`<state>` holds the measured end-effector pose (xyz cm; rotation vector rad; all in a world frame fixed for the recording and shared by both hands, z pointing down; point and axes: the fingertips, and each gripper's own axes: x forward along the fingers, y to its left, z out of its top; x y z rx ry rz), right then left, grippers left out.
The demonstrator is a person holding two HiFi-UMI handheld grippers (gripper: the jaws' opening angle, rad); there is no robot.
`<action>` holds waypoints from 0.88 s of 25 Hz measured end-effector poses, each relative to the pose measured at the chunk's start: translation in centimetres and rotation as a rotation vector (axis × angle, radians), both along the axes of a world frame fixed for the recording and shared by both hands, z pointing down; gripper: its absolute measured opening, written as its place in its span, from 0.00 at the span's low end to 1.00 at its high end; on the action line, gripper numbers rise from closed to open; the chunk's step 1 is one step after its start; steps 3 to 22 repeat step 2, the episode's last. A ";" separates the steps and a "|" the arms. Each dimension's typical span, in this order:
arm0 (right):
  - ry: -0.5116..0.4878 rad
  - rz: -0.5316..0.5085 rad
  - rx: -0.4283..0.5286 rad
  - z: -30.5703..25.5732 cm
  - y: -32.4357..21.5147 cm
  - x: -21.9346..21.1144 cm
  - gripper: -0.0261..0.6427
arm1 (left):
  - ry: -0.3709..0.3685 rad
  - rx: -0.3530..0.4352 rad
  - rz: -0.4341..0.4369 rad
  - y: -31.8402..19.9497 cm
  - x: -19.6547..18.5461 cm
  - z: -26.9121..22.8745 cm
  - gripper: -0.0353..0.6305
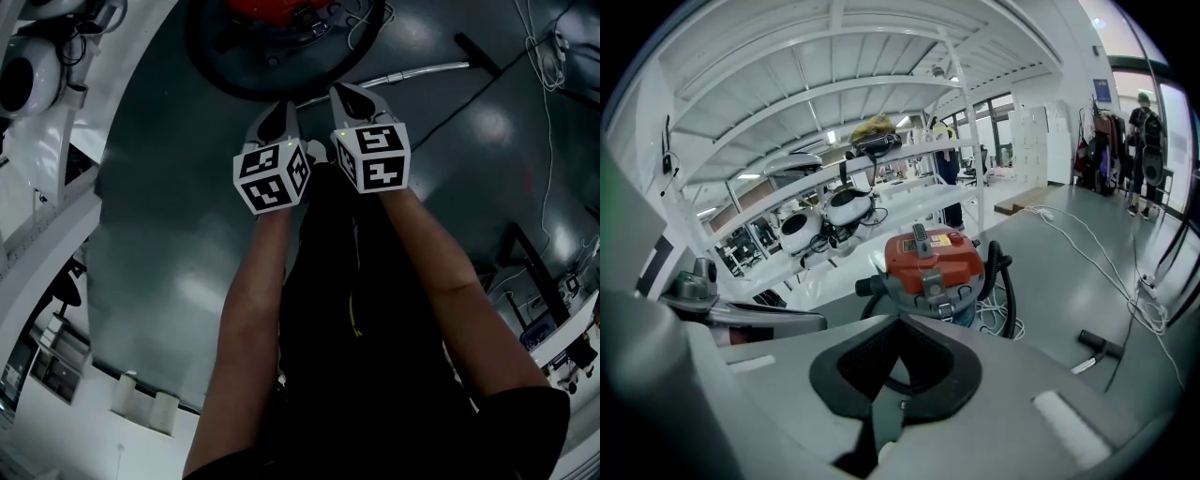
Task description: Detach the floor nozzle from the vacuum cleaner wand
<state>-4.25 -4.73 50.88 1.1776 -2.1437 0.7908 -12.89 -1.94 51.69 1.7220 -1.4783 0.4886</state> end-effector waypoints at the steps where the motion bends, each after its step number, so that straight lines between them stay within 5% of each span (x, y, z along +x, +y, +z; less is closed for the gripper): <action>1: 0.000 -0.004 0.003 -0.1 -0.1 -0.2 0.03 | -0.001 -0.001 -0.001 0.0 -0.1 0.0 0.07; 22: 0.000 -0.008 0.006 -0.1 -0.1 -0.3 0.03 | -0.002 -0.001 -0.003 0.0 -0.3 0.0 0.07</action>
